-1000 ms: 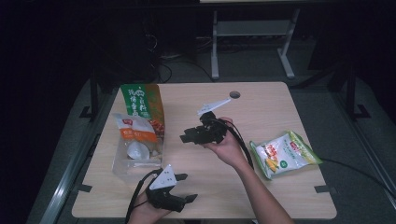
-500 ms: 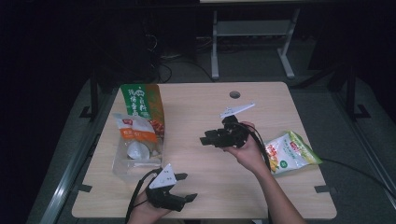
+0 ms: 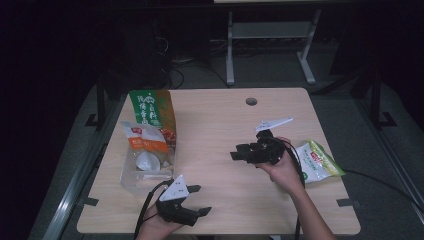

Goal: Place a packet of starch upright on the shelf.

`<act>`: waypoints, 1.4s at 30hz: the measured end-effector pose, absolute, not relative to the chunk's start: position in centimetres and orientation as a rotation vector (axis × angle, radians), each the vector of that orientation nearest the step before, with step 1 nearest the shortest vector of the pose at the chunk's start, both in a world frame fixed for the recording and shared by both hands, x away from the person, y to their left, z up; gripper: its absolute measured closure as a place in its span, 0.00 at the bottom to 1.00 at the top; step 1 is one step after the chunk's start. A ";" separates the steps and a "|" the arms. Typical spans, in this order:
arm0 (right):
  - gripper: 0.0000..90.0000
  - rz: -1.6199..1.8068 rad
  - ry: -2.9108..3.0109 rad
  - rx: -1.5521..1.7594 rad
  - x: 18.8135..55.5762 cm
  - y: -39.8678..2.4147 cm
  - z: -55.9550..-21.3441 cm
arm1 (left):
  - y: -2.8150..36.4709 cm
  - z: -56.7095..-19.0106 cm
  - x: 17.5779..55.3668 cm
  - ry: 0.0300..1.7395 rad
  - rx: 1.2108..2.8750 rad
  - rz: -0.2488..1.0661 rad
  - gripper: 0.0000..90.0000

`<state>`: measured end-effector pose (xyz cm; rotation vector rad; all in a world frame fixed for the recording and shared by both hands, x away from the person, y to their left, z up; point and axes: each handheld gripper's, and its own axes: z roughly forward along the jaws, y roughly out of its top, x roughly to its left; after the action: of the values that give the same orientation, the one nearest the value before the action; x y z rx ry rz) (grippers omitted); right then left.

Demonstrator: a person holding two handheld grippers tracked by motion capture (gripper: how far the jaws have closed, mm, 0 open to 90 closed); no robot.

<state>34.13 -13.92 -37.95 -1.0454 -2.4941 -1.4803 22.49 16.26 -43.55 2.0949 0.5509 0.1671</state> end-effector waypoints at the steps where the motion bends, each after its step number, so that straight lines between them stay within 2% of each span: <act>1: 0.60 -1.473 -2.494 -1.051 34.0 -14.2 -38.1 | 16.3 -43.5 22.5 0.547 2.100 0.169 0.28; 42: 0.55 -1.435 -2.457 -1.375 29.7 -25.7 -39.7 | 16.1 -43.5 22.8 0.543 2.113 0.177 0.28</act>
<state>29.73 -25.73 -39.73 -1.3746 -2.4572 -1.4352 22.82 16.14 -43.54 2.1125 0.5435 0.1773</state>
